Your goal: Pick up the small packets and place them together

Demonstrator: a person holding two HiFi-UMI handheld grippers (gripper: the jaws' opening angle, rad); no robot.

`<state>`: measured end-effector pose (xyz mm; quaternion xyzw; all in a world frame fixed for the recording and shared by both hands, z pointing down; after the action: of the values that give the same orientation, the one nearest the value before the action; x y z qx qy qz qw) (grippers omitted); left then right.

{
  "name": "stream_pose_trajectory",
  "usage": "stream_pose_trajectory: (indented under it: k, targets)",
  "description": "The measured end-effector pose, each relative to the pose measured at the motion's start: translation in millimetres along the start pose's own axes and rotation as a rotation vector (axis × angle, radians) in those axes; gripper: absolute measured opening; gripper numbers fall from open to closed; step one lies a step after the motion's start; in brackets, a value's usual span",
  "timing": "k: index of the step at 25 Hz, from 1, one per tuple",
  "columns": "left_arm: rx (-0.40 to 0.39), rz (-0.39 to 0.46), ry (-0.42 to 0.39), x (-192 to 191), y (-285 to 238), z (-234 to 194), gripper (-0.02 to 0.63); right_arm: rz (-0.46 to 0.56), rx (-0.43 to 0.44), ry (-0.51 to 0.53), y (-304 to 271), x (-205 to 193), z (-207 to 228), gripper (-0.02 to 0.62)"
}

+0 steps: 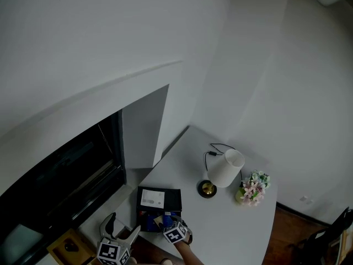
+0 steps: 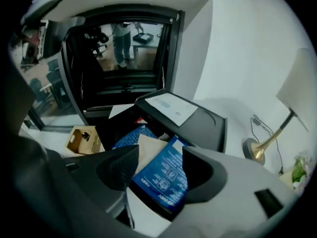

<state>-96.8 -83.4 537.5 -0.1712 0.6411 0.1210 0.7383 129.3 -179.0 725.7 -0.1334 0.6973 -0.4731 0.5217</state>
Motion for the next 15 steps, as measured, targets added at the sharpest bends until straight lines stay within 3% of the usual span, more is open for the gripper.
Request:
stream_pose_trajectory:
  k: [3,10,13,15]
  targets:
    - [0.002,0.000,0.012,-2,2,3,0.411,-0.078,-0.047,0.047,-10,-5,-6,0.262]
    - [0.000,-0.015,0.016,-7,6,3,0.411,-0.113,-0.147,0.123,-3,-4,-11,0.255]
    - [0.002,-0.015,0.019,-7,6,1,0.411,-0.113,-0.158,0.124,2,-4,-12,0.182]
    - [0.001,-0.011,0.018,-6,6,2,0.411,-0.105,-0.158,0.104,6,-5,-10,0.169]
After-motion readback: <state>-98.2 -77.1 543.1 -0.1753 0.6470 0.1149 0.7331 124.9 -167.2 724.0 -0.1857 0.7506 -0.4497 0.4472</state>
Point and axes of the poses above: the fingertips, and each gripper's own axes: y backward along the fingers, z to its right, x out of its top, the point moved 8 cm from there along y, backward along the fingers, and after that the axes turned 15 degrees about -y, right-handed, at the moved point
